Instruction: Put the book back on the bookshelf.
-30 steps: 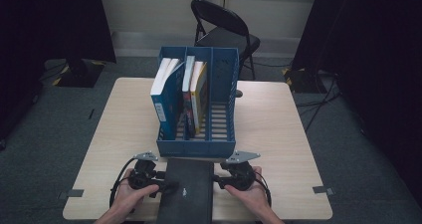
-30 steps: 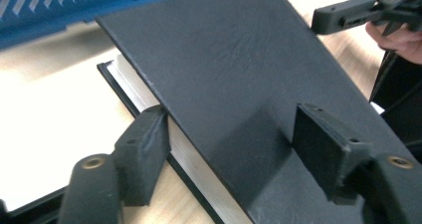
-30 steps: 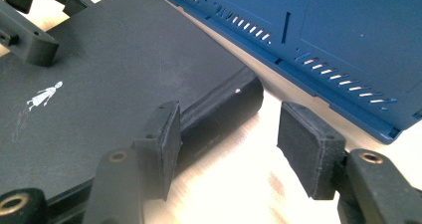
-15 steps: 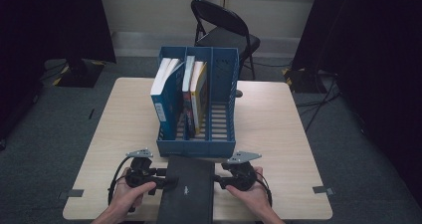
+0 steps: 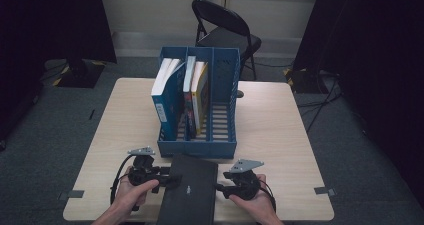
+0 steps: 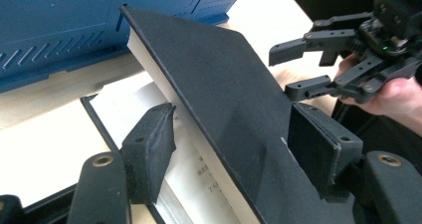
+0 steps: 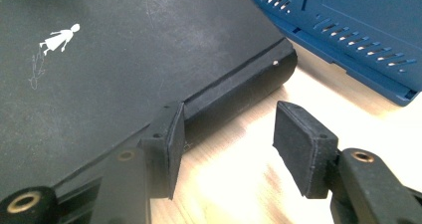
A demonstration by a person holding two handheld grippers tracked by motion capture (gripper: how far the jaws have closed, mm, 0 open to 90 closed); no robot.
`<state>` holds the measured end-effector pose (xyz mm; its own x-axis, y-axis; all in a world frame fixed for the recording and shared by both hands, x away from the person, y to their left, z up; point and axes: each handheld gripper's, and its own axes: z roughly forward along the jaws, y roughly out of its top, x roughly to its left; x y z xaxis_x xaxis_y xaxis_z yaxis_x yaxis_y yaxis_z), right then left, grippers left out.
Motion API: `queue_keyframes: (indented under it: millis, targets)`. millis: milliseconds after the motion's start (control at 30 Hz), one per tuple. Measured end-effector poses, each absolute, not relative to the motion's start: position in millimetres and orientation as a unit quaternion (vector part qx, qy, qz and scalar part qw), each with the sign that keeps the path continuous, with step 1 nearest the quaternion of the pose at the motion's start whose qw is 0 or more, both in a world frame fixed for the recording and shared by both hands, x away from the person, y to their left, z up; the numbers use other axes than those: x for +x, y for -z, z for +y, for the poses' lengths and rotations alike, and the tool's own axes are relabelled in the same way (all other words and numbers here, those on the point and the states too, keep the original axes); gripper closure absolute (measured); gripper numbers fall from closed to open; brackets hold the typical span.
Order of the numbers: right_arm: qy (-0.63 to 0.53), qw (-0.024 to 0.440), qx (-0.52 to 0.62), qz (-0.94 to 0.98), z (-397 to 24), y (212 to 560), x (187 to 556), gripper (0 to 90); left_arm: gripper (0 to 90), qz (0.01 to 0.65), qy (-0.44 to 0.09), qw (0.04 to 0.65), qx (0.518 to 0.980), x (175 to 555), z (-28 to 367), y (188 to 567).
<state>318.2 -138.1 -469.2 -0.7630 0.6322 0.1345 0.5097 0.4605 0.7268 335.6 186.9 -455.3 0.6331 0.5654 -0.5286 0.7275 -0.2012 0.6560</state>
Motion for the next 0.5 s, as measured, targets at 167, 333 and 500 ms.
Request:
queue_keyframes:
  millis: [167, 333, 500]
  targets:
    - [-0.397, 0.073, 0.337, 0.85, -139.5, 469.8, 319.5, 43.4, 35.6, 0.418, 0.092, 0.469, 0.772, 337.8, 185.7, 450.8]
    - [-0.398, 0.074, 0.337, 0.85, -140.7, 470.0, 319.7, 42.8, 37.3, 0.41, 0.112, 0.507, 0.75, 337.3, 185.7, 446.2]
    - [-0.4, 0.081, 0.329, 0.852, -135.8, 470.0, 319.1, 43.2, 37.0, 0.411, 0.096, 0.479, 0.77, 329.9, 172.3, 446.7]
